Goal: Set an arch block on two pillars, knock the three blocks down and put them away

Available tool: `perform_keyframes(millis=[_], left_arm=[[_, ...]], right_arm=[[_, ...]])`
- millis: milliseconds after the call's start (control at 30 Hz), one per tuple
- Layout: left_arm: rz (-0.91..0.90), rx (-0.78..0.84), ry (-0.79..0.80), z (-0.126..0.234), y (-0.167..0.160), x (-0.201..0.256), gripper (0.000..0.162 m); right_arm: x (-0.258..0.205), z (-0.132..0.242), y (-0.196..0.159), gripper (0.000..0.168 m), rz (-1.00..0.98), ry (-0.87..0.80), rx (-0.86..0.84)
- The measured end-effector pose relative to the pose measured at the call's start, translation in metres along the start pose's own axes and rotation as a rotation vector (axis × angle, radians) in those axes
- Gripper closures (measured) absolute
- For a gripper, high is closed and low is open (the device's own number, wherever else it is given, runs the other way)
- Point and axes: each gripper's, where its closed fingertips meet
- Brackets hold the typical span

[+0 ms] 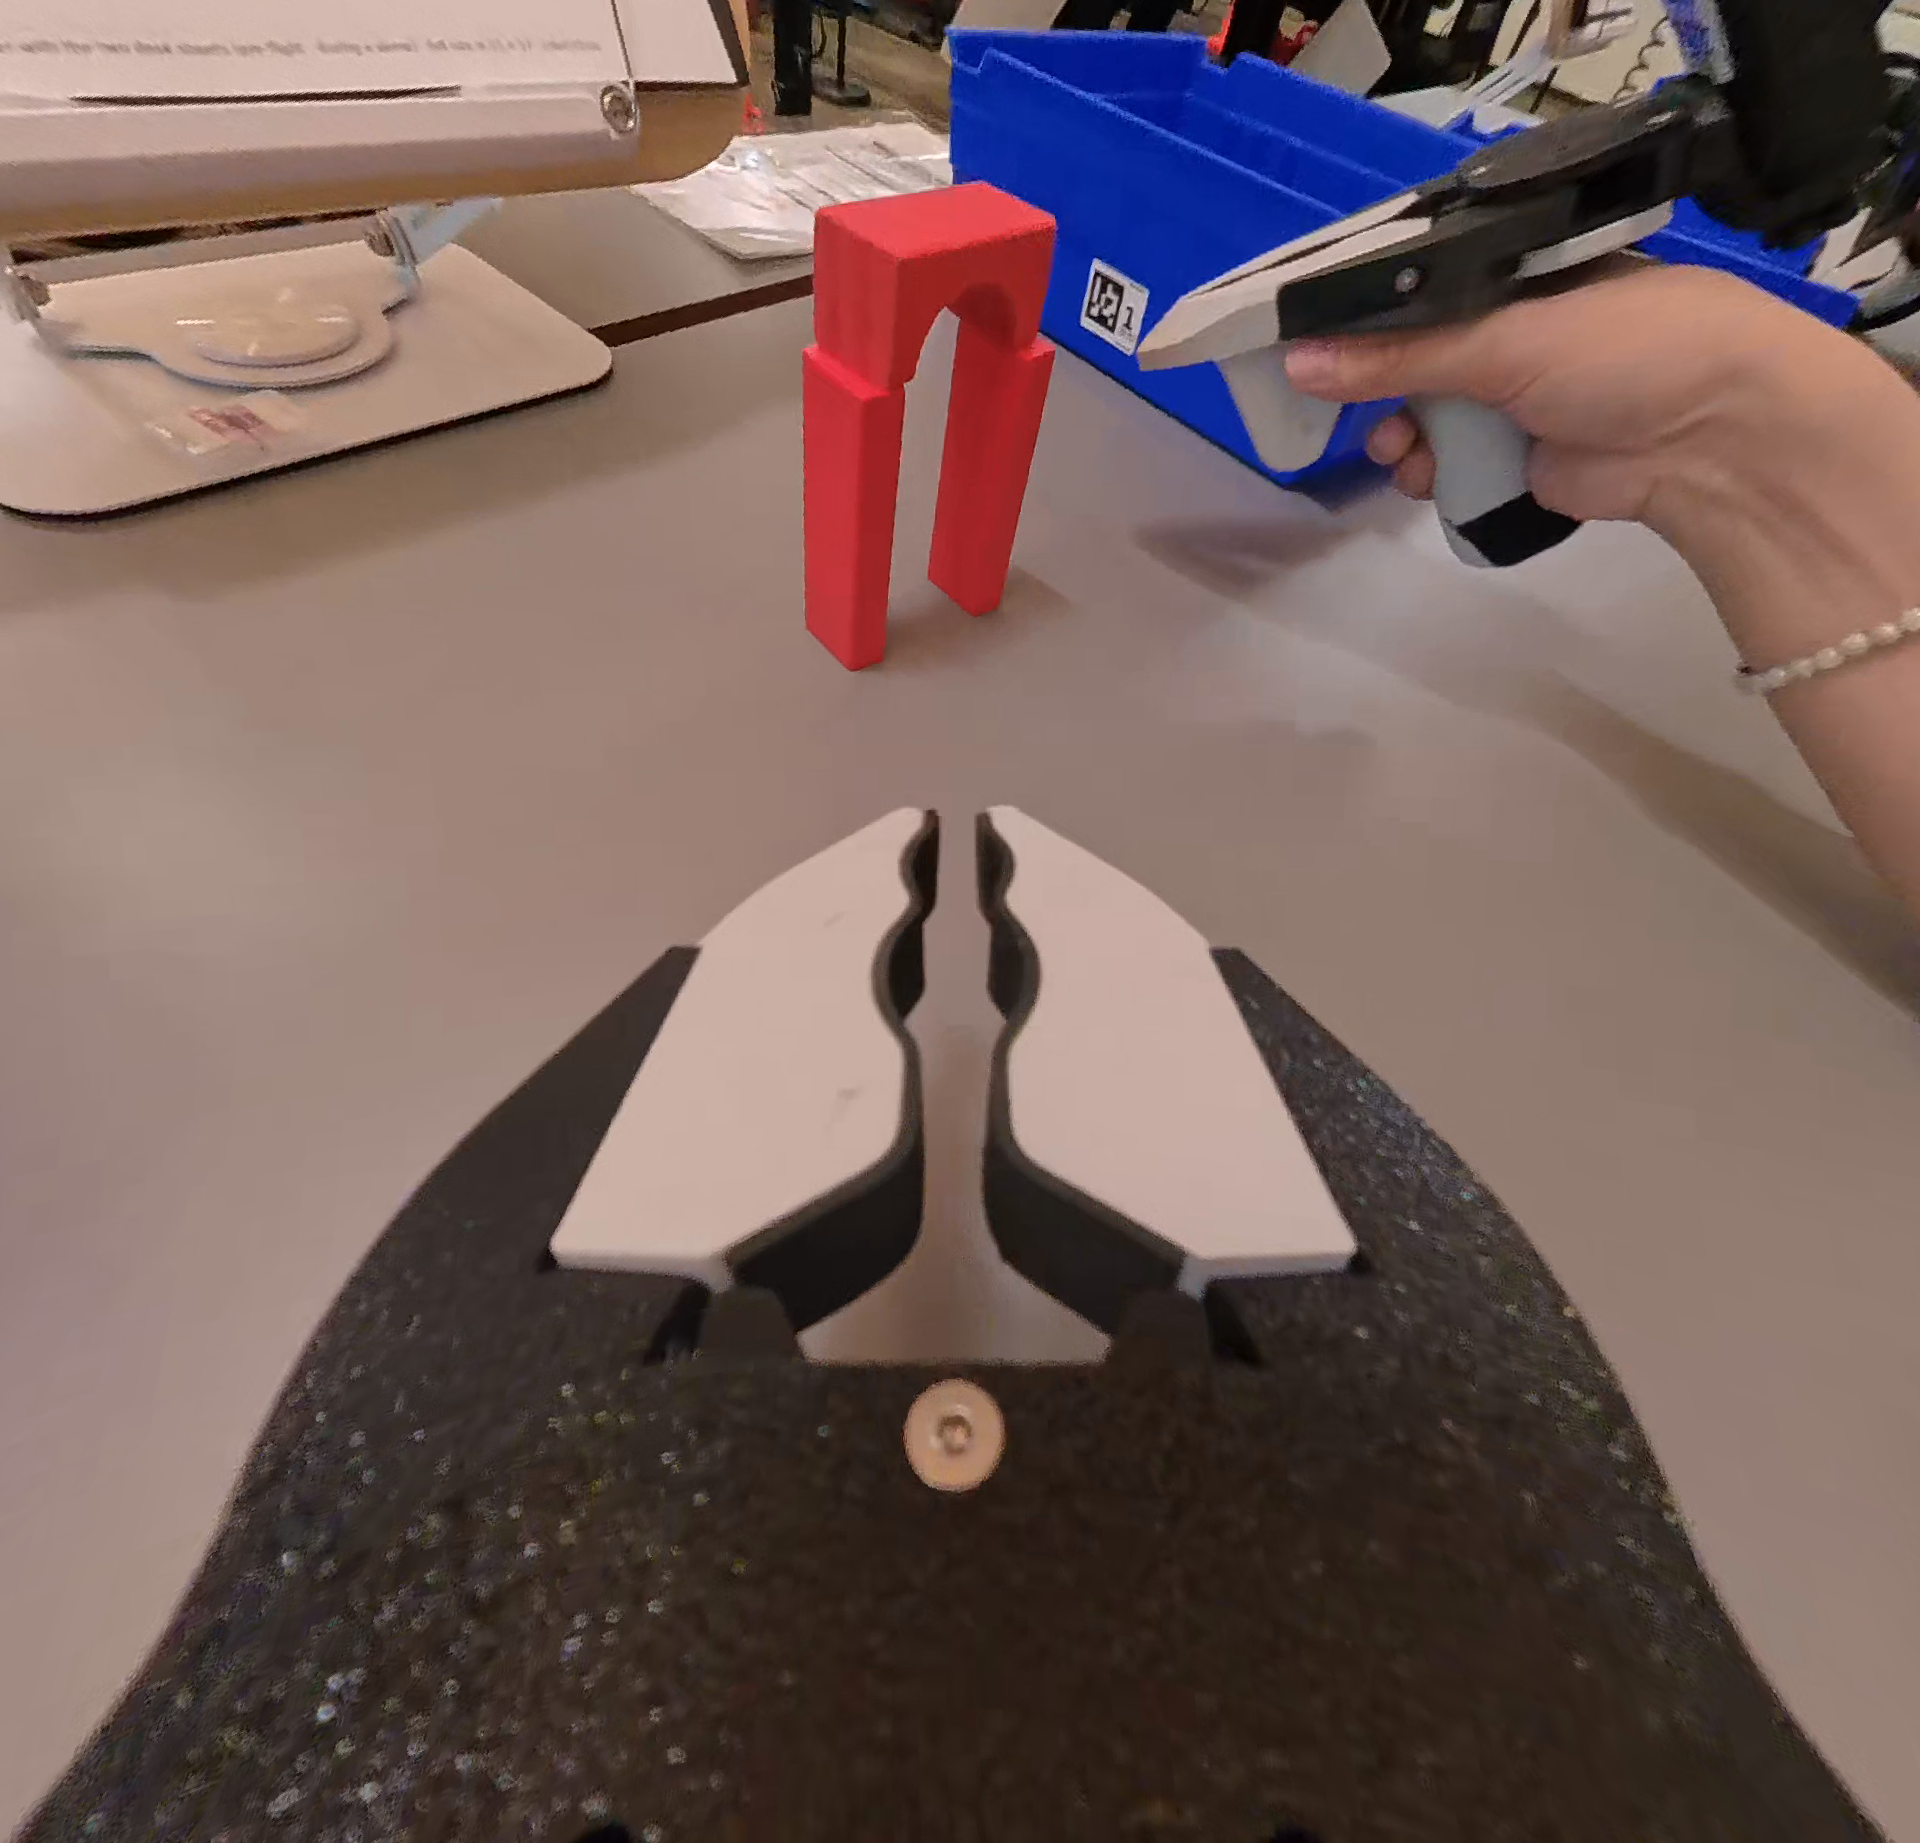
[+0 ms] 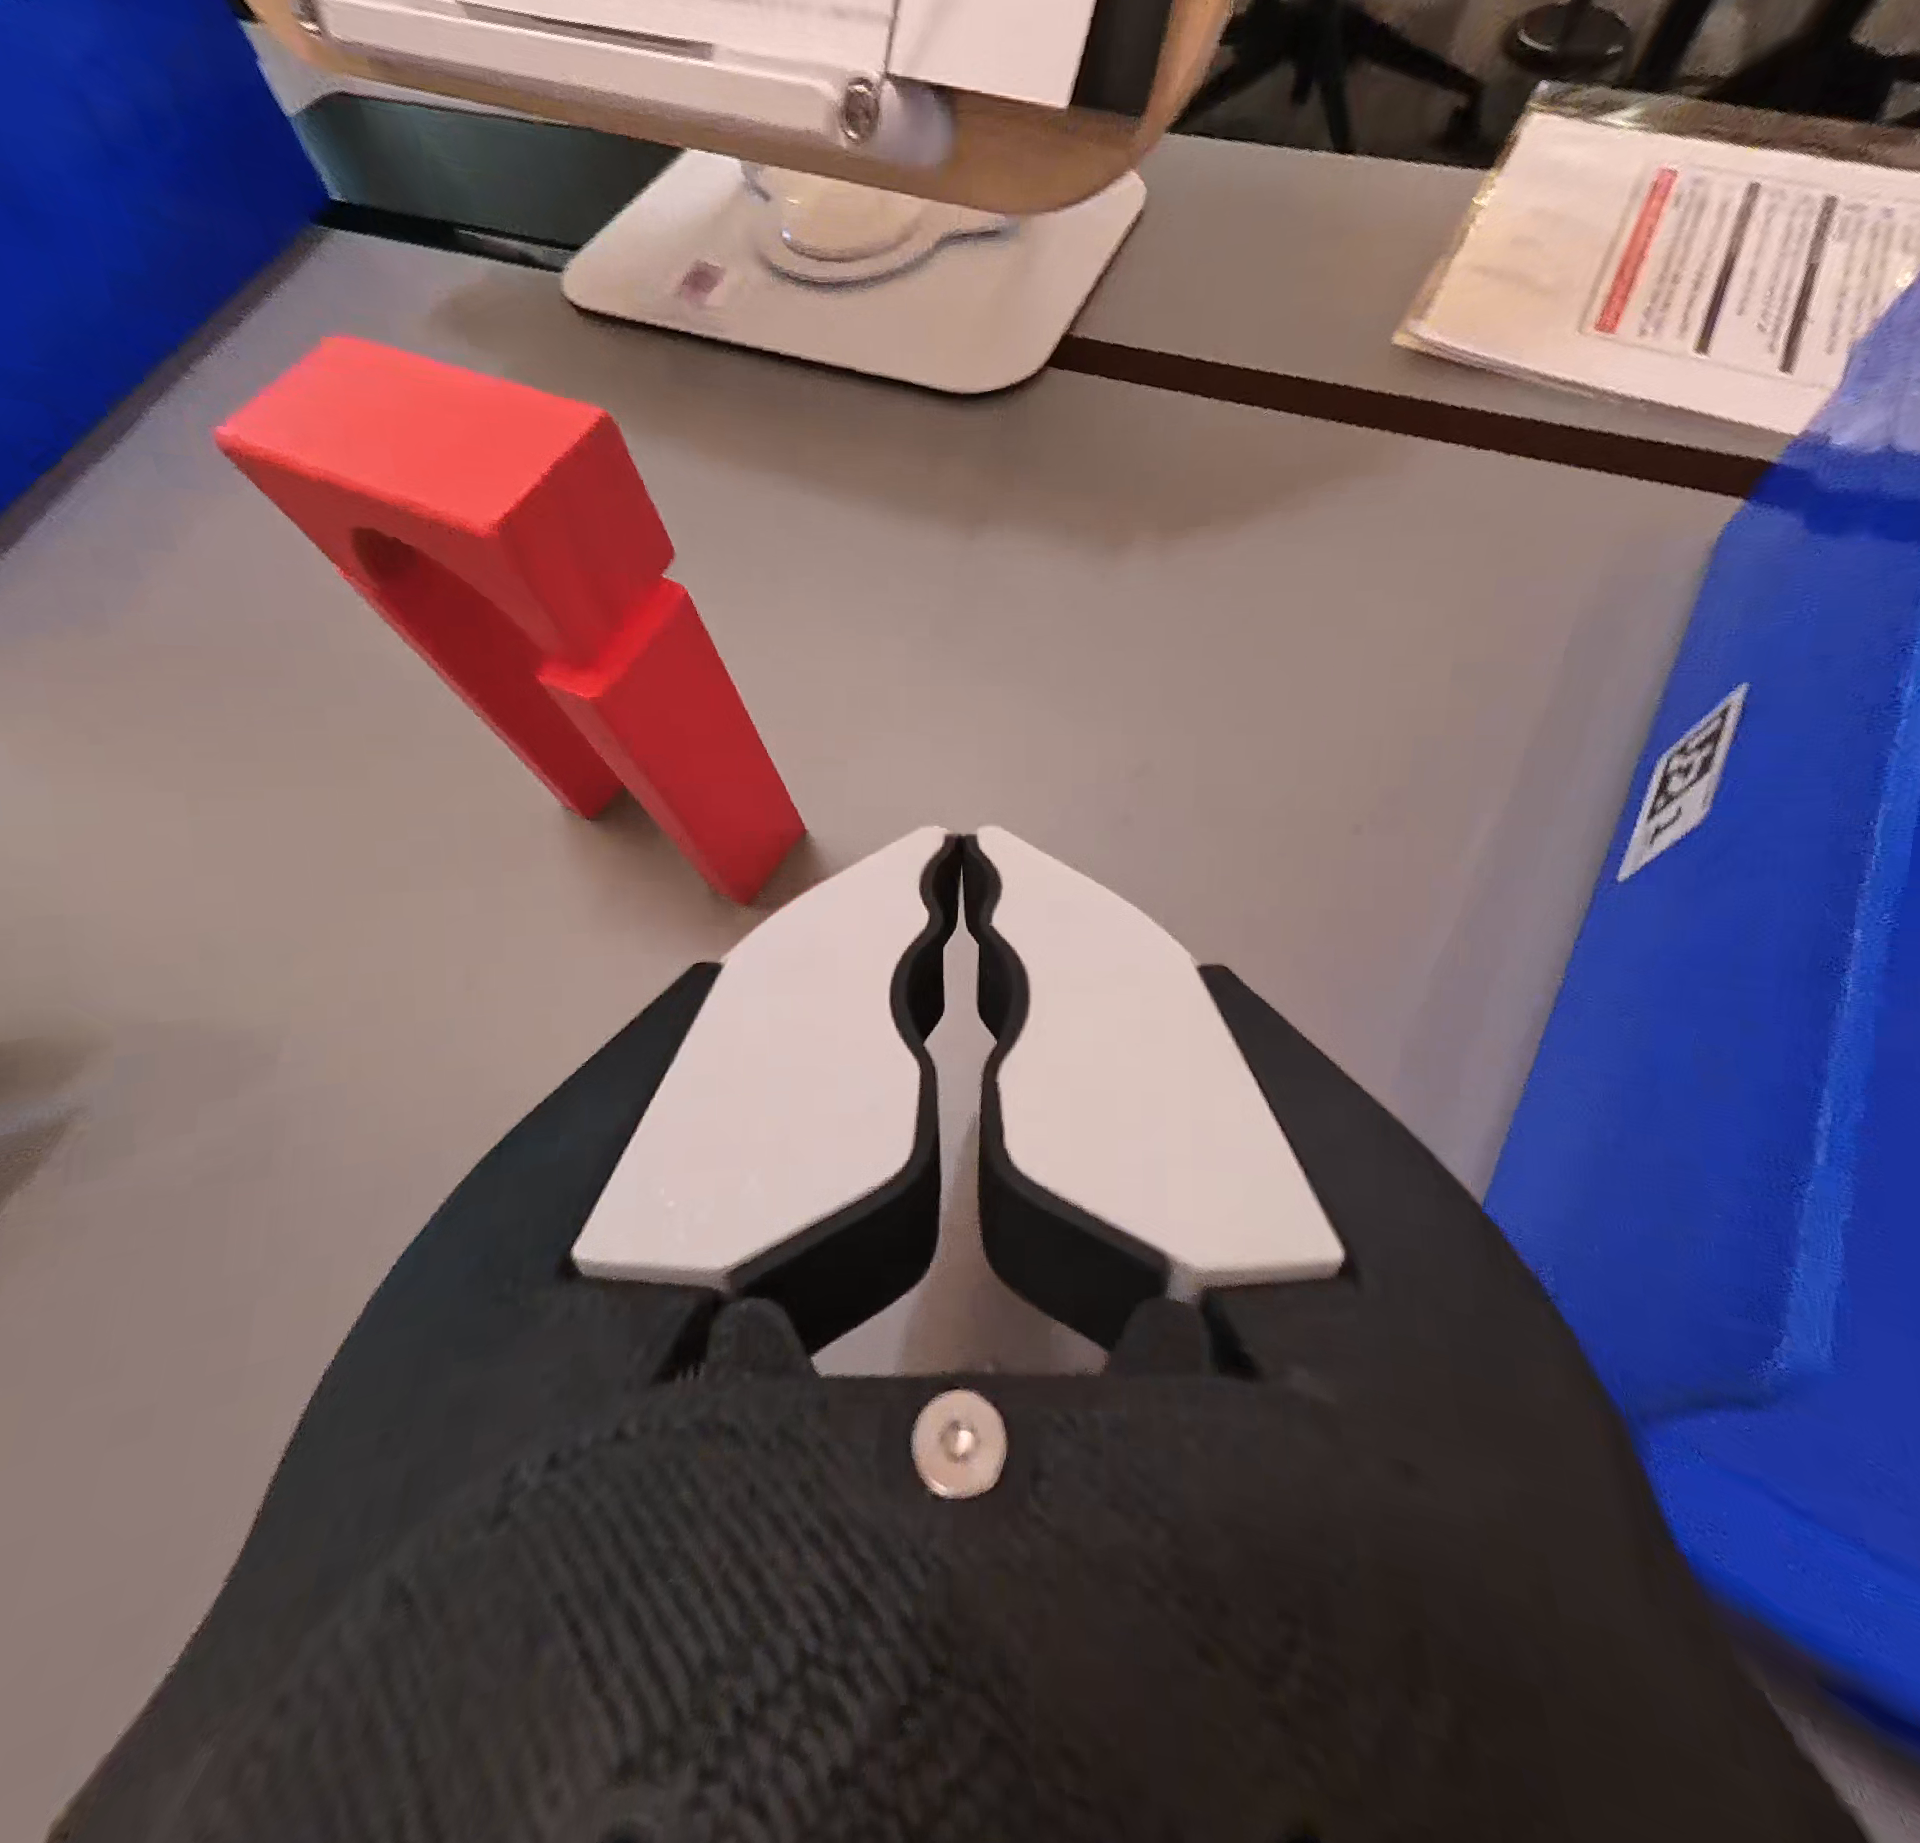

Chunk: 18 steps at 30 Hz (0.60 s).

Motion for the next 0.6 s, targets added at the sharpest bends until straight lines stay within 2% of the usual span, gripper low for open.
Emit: perform_keyframes(millis=[67,467,600], left_arm=[[0.013,0.024,-0.002,0.002,0.0,0.002,0.162],[0.091,0.008,0.031,0.021,-0.016,-0.01,0.161],[0.129,0.015,0.02,0.027,-0.021,-0.011,0.159]], right_arm=[[0.002,-0.002,-0.003,0.168,-0.01,-0.033,-0.011],[-0.012,-0.029,0.006,0.168,-0.015,-0.118,-0.023],[-0.059,-0.043,0.026,0.168,0.078,0.019,0.017]])
Point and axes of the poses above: each gripper's, where its closed fingertips meet, z back along the fingers, y out of its top, x = y × z across the jaws, and after that the axes turned 3 degrees about z, right-handed
